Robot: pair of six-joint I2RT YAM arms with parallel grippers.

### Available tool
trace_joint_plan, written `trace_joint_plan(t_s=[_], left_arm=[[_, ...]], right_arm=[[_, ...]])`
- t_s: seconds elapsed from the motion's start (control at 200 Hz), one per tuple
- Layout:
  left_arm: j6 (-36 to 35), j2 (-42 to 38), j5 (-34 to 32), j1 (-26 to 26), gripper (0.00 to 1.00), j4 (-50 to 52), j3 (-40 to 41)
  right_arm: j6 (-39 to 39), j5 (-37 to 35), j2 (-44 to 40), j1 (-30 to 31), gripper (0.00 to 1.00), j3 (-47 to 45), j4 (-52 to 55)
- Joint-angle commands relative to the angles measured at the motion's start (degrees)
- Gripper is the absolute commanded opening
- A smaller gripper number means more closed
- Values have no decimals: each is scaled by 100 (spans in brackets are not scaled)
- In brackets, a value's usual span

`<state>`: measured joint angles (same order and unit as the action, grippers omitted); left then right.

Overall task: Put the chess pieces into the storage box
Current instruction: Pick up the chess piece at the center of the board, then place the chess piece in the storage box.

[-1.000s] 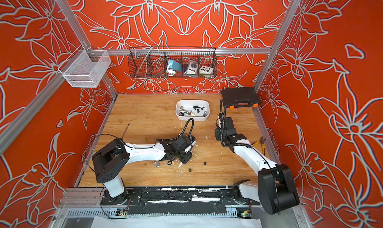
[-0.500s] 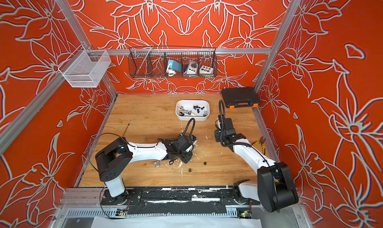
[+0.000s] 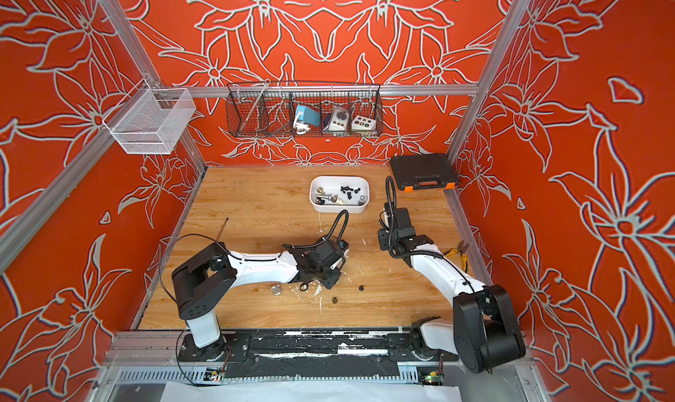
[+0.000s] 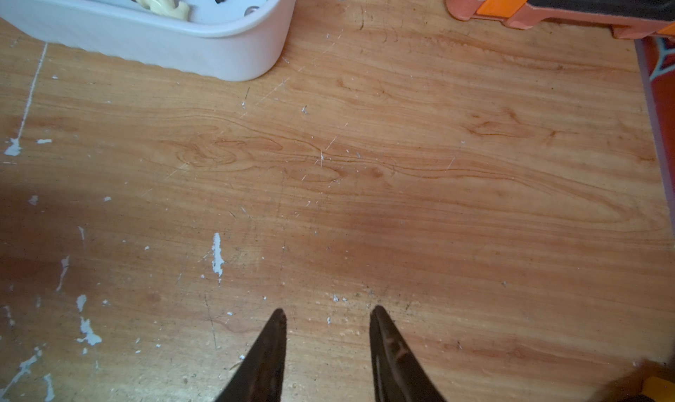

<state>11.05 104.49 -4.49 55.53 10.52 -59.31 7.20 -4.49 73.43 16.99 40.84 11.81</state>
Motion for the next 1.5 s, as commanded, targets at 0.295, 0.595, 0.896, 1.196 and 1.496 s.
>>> trace_joint_plan(t_s=[0.295, 0.595, 0.896, 1.196, 1.496], left_arm=[[-85, 155, -129, 108, 15, 425, -79], [-249, -49, -345, 83, 14, 485, -376], [-639, 17, -517, -267, 15, 556, -922], [-1236, 509, -509, -1144, 15, 530, -2335], [-1570, 2094, -248, -1817, 16, 820, -4853]], right_arm=[[-44, 10, 63, -29, 40, 196, 162], [-70, -17, -20, -64, 40, 170, 199], [-70, -17, -106, -99, 40, 148, 244], [-39, 65, -258, -218, 40, 160, 328], [0, 287, -291, -265, 40, 395, 658]])
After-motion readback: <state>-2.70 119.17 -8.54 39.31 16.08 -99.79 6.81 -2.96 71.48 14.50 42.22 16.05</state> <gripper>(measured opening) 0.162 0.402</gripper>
